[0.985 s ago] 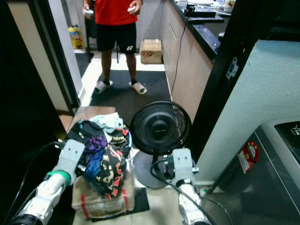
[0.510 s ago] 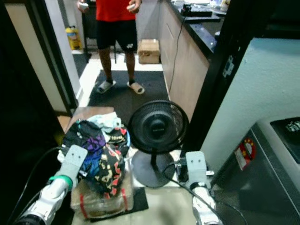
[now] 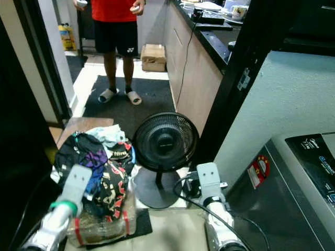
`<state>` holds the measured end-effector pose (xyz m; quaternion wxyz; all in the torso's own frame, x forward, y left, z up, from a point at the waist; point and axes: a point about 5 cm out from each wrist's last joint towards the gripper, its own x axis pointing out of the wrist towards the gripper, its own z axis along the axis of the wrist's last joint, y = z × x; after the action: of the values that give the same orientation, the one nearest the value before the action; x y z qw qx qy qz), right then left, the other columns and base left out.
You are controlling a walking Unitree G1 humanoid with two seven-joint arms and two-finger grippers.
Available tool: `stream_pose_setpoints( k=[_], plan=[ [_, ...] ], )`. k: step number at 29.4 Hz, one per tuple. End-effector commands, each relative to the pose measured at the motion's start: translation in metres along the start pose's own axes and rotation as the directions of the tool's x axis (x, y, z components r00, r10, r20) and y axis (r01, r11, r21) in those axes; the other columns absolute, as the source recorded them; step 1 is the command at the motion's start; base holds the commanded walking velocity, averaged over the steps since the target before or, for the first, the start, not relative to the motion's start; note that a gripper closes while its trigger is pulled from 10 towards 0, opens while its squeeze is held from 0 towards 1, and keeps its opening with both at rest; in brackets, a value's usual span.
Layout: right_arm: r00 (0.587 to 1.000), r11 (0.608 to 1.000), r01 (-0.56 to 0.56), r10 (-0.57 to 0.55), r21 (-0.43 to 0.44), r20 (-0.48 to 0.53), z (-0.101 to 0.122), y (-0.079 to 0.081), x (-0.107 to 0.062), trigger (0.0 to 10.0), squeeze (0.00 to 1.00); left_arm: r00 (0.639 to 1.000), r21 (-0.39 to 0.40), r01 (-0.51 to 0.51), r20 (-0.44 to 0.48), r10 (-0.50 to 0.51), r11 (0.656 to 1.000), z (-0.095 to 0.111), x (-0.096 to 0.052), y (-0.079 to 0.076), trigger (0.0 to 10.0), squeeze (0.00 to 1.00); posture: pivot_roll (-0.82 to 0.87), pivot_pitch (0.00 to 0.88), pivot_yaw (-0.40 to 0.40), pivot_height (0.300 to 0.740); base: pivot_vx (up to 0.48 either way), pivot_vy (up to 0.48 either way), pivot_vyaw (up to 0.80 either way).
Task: Clothes washing
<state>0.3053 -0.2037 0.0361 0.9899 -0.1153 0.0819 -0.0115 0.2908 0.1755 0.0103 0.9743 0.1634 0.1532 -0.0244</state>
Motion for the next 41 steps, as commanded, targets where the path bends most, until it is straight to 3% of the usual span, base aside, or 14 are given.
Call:
stream_pose_setpoints(
  k=[1,4,6,10,11,12,17,21,28,31,37,38,41],
  plan=[
    [1.000,1.000,0.007,-0.006,0.012,-0.030,-0.004,-0.001,0.000,10.0,0.00,1.000,0.006,0.019,0.007,-0.019,1.000,0.000,-0.001,-0.004,10.0,0.00,-0.05,0.000,-0.011,0.740,0.000,0.000,0.00],
    [0.998,0.999,0.025,-0.023,0.047,-0.053,-0.003,0.000,0.002,10.0,0.00,1.000,0.010,0.020,-0.004,-0.020,1.000,-0.004,-0.002,-0.003,10.0,0.00,-0.06,0.000,-0.030,0.740,0.000,0.000,0.00],
    [0.999,0.998,-0.023,0.025,0.061,-0.026,0.016,0.008,0.016,10.0,0.00,0.999,0.009,0.005,-0.033,-0.005,1.000,-0.012,-0.004,0.000,10.0,0.00,-0.03,0.000,-0.110,0.740,0.000,0.000,0.00],
    [0.999,0.996,-0.050,0.049,0.071,0.009,0.030,0.009,0.024,10.0,0.00,0.999,0.001,-0.014,-0.045,0.014,1.000,-0.014,-0.004,0.001,10.0,0.00,-0.02,0.000,-0.101,0.740,0.000,0.000,0.00],
    [0.999,0.996,-0.050,0.049,0.071,0.009,0.030,0.009,0.024,10.0,0.00,0.999,0.001,-0.014,-0.045,0.014,1.000,-0.014,-0.004,0.001,10.0,0.00,-0.02,0.000,-0.101,0.740,0.000,0.000,0.00],
    [0.998,0.996,-0.063,0.062,0.067,0.022,0.031,0.011,0.024,10.0,0.00,1.000,0.005,-0.013,-0.019,0.013,1.000,-0.008,-0.002,0.001,10.0,0.00,0.03,0.000,-0.041,0.740,0.000,0.000,0.00],
    [0.999,0.995,-0.026,0.024,0.099,0.028,0.031,0.018,0.023,10.0,0.00,0.998,0.057,0.014,0.067,-0.017,0.998,0.014,0.007,0.002,10.0,0.00,0.04,0.000,-0.047,0.740,0.000,0.000,0.00],
    [0.998,0.995,-0.043,0.039,0.095,0.040,0.025,0.026,0.017,10.0,0.00,0.996,0.063,0.002,0.091,-0.008,0.998,0.019,0.008,0.003,10.0,0.00,0.01,0.000,-0.065,0.740,0.000,0.000,0.00],
    [1.000,0.996,-0.022,0.022,0.091,0.001,0.014,0.012,0.012,10.0,0.00,0.993,0.052,-0.018,0.116,0.011,0.998,0.026,0.012,0.005,10.0,0.00,0.01,0.000,-0.098,0.740,0.000,0.000,0.00],
    [1.000,0.996,-0.007,0.006,0.084,0.009,0.017,0.007,0.015,10.0,0.00,0.995,0.047,-0.015,0.095,0.010,0.999,0.024,0.012,0.007,10.0,0.00,-0.02,0.000,-0.007,0.740,0.000,0.000,0.00],
    [0.999,0.992,0.037,-0.039,0.117,0.015,0.020,0.006,0.017,10.0,0.00,0.995,0.097,0.025,0.091,-0.034,0.995,0.021,0.010,0.010,10.0,0.00,-0.01,0.000,0.041,0.740,0.000,0.000,0.00],
    [0.999,0.991,0.040,-0.042,0.131,0.012,0.019,0.009,0.016,10.0,0.00,0.995,0.111,0.030,0.087,-0.040,0.993,0.020,0.010,0.013,10.0,0.00,-0.02,0.000,0.088,0.740,0.000,0.000,0.00],
    [0.999,0.988,0.040,-0.041,0.149,0.001,0.016,0.013,0.014,10.0,0.00,0.996,0.117,0.034,0.081,-0.044,0.993,0.018,0.008,0.018,10.0,0.00,-0.02,0.000,0.082,0.740,0.000,0.000,0.00]
  ],
)
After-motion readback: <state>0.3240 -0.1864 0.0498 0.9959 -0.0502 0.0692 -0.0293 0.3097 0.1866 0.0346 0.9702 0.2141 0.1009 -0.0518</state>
